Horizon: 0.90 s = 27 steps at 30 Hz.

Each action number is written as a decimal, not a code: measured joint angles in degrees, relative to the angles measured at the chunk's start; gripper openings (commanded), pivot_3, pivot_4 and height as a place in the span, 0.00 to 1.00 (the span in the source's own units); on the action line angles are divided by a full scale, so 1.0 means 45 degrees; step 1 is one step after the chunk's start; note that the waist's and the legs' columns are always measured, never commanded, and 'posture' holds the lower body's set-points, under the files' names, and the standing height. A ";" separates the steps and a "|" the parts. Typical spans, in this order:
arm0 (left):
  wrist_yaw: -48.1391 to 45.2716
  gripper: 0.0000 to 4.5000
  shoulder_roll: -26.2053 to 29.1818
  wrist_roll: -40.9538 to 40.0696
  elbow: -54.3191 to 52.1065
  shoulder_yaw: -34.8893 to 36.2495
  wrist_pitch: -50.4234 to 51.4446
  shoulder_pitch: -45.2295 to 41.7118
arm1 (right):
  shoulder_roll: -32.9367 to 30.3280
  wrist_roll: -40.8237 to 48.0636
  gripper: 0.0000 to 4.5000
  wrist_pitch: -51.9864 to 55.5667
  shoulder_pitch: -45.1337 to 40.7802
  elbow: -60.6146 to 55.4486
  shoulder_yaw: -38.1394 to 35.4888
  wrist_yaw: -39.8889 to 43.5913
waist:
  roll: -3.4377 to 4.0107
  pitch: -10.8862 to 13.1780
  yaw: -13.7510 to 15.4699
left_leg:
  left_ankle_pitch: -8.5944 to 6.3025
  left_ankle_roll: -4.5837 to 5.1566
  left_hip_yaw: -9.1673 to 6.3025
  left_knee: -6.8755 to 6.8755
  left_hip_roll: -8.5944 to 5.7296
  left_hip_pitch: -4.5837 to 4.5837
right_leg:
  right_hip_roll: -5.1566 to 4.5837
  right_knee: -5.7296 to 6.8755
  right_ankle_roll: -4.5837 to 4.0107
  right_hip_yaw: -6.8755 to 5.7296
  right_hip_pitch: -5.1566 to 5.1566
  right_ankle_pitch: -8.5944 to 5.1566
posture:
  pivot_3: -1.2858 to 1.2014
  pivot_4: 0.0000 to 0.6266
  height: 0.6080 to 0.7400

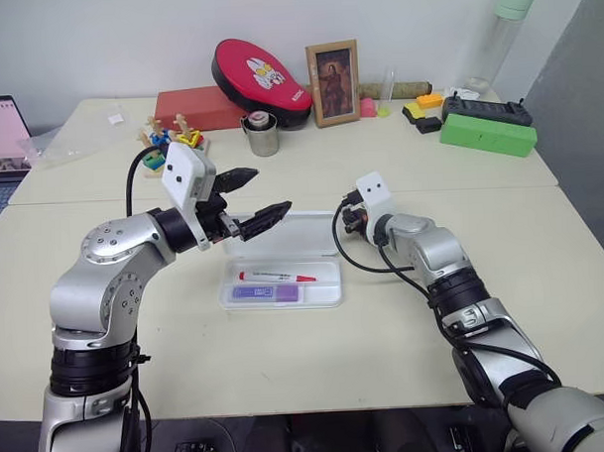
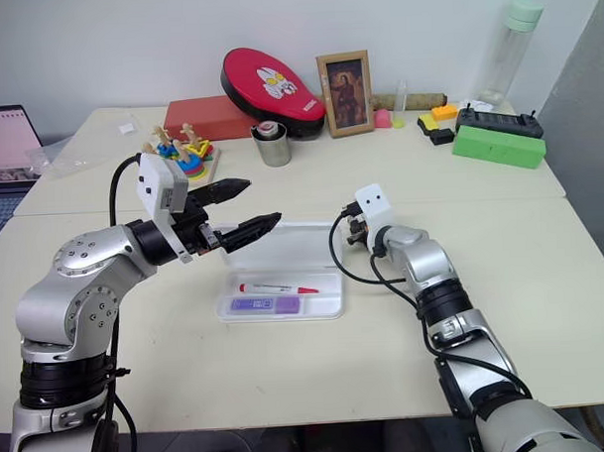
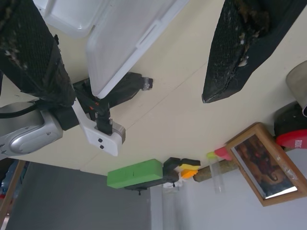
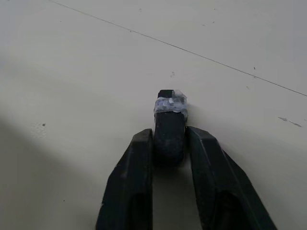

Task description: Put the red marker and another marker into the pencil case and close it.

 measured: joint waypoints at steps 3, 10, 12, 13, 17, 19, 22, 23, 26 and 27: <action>0.0011 1.00 0.0000 0.0064 0.0040 -0.0009 -0.0120 -0.0017 | 0.0007 0.0002 0.06 -0.0092 -0.0017 0.0102 -0.0093 0.0046 | 0.0000 0.0000 0.0002 | 0.0000 0.0000 -0.0001 0.0000 0.0000 0.0002 | 0.0000 0.0000 0.0000 -0.0001 0.0003 0.0000 | 0.52 0.24 1.00; -0.0039 1.00 -0.0017 0.0241 0.0415 -0.0294 -0.0480 -0.0474 | -0.0761 0.0111 0.06 -0.0522 -0.0048 0.0098 -0.0533 0.0729 | 0.0002 0.0002 0.0045 | 0.0000 0.0000 -0.0001 -0.0001 -0.0003 0.0001 | -0.0001 -0.0015 0.0003 0.0000 0.0007 0.0002 | 0.52 0.24 1.00; -0.0227 1.00 -0.0005 0.0243 0.0435 -0.0393 -0.0497 -0.0509 | -0.1427 0.0399 0.06 -0.0581 -0.0047 -0.0478 -0.0688 0.1584 | 0.0007 0.0005 0.0026 | -0.0001 0.0000 0.0000 -0.0008 -0.0003 -0.0003 | -0.0001 -0.0016 0.0004 0.0001 -0.0001 0.0001 | 0.52 0.24 1.00; -0.0442 1.00 0.0168 0.0263 0.0434 -0.0591 -0.0536 -0.0511 | -0.1920 0.0637 0.06 -0.0642 -0.0053 -0.1014 -0.0843 0.2225 | 0.0007 0.0005 0.0014 | -0.0001 0.0001 0.0001 -0.0011 -0.0003 -0.0002 | -0.0001 -0.0016 0.0004 0.0000 -0.0001 0.0001 | 0.52 0.24 1.00; -0.1868 1.00 0.1374 0.0483 0.0345 -0.1110 -0.0858 -0.0149 | -0.3897 0.1998 0.06 -0.1000 0.0318 -0.3568 -0.1521 0.5153 | 0.0013 0.0009 0.0013 | -0.0002 0.0003 0.0003 -0.0026 -0.0002 -0.0006 | -0.0001 -0.0031 0.0005 0.0000 -0.0006 -0.0001 | 0.52 0.24 1.00; -0.3062 1.00 0.2305 0.0473 0.0030 -0.1435 -0.0983 0.0463 | -0.5114 0.3693 0.06 -0.0754 0.1595 -0.6640 -0.1609 0.7712 | 0.0012 0.0008 0.0009 | -0.0006 0.0006 0.0002 -0.0034 -0.0001 -0.0006 | -0.0001 -0.0036 0.0007 -0.0001 -0.0003 -0.0011 | 0.52 0.24 1.00; -0.3965 1.00 0.3040 0.0460 -0.0268 -0.1734 -0.1000 0.0896 | -0.5515 0.4595 0.06 -0.0045 0.2684 -0.8558 -0.0820 0.8993 | 0.0014 0.0009 -0.0069 | -0.0009 0.0012 0.0010 -0.0028 0.0000 -0.0001 | -0.0001 -0.0019 0.0005 0.0009 -0.0007 -0.0015 | 0.52 0.24 1.00; -0.4290 1.00 0.3235 0.0452 -0.0524 -0.1752 -0.1052 0.1075 | -0.5573 0.4599 0.06 0.0363 0.3107 -0.9295 0.0035 0.9176 | 0.0014 0.0009 -0.0071 | -0.0008 0.0013 0.0008 -0.0022 0.0000 -0.0001 | 0.0000 -0.0012 0.0005 0.0009 -0.0012 -0.0016 | 0.52 0.24 1.00; -0.4575 1.00 0.3443 0.0449 -0.0631 -0.1753 -0.1095 0.1219 | -0.5594 0.4341 0.06 0.0710 0.3452 -1.0047 0.1365 0.9191 | 0.0017 0.0011 0.0010 | -0.0006 0.0010 0.0007 -0.0002 0.0000 -0.0002 | 0.0000 -0.0013 0.0044 0.0008 -0.0004 -0.0030 | 0.52 0.24 1.00; -0.4681 1.00 0.3548 0.0467 -0.0625 -0.1747 -0.1109 0.1317 | -0.5536 0.4048 0.06 0.0738 0.3630 -1.0212 0.1868 0.9133 | 0.0017 0.0011 0.0036 | -0.0006 0.0009 0.0006 0.0011 -0.0001 -0.0001 | -0.0001 -0.0018 0.0065 0.0010 0.0008 -0.0032 | 0.52 0.24 1.00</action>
